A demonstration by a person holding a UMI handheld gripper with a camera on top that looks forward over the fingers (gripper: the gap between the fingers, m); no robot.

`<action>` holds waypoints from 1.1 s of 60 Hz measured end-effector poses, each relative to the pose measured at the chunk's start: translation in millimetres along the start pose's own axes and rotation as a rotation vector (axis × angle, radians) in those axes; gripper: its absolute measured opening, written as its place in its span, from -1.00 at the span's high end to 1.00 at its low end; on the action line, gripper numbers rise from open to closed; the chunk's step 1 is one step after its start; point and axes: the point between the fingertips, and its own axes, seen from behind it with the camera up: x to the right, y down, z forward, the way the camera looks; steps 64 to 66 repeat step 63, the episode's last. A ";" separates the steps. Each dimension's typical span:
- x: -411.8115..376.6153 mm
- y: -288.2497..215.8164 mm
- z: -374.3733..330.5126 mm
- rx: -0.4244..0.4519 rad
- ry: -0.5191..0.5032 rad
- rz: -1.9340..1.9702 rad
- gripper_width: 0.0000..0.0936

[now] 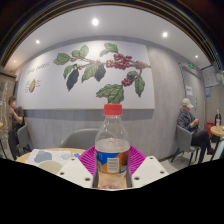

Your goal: Pour water

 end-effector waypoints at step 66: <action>-68.2 41.7 -292.4 -0.337 -0.157 0.189 -0.81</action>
